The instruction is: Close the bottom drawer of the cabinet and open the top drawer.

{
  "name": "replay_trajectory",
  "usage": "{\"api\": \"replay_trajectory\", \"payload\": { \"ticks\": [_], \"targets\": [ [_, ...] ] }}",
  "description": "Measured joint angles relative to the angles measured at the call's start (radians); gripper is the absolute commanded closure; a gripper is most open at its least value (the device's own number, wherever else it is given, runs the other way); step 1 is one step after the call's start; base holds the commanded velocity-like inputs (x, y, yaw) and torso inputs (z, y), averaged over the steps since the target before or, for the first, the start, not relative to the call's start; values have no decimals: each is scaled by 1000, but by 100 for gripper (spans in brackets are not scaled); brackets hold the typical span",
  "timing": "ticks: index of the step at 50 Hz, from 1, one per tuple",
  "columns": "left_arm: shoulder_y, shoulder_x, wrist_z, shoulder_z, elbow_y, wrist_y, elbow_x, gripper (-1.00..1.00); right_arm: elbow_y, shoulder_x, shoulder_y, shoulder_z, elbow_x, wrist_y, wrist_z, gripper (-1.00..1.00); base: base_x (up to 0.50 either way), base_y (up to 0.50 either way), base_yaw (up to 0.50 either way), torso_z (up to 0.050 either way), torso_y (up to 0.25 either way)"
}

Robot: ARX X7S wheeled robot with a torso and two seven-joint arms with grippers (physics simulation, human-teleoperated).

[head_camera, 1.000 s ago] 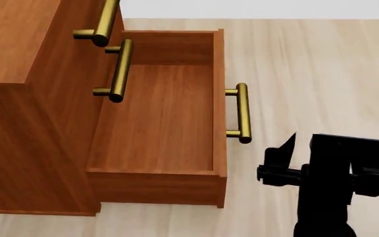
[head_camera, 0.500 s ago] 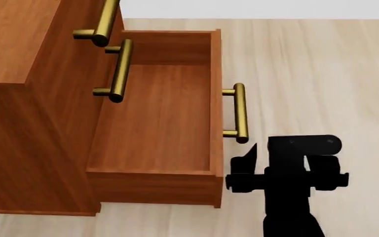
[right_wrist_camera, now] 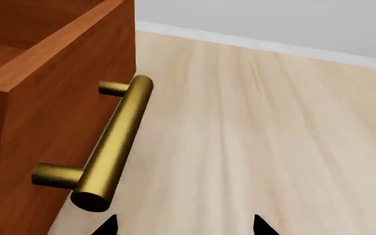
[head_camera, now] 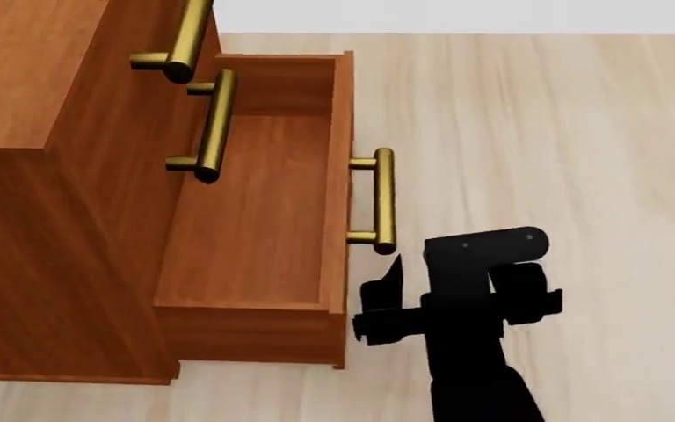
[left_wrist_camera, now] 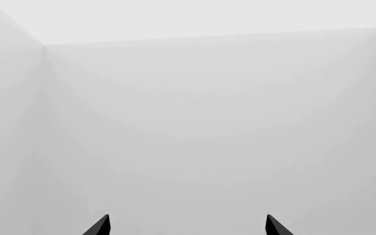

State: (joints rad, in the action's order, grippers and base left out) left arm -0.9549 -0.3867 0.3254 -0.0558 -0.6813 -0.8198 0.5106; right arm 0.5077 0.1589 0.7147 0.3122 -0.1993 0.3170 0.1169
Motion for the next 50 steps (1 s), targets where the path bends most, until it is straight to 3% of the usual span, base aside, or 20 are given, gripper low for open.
{"api": "replay_trajectory", "payload": {
  "ticks": [34,50],
  "targets": [
    [-4,-20,6,11,-1,-1,15,-100,76,-115,70,135,-82,-32,-155,-100,0,0,1,0,0],
    [-6,-30,9,15,-3,-3,21,-100,209,-141,168,293,-302,-86,-199,-100,0,0,1,0,0]
  ]
}}
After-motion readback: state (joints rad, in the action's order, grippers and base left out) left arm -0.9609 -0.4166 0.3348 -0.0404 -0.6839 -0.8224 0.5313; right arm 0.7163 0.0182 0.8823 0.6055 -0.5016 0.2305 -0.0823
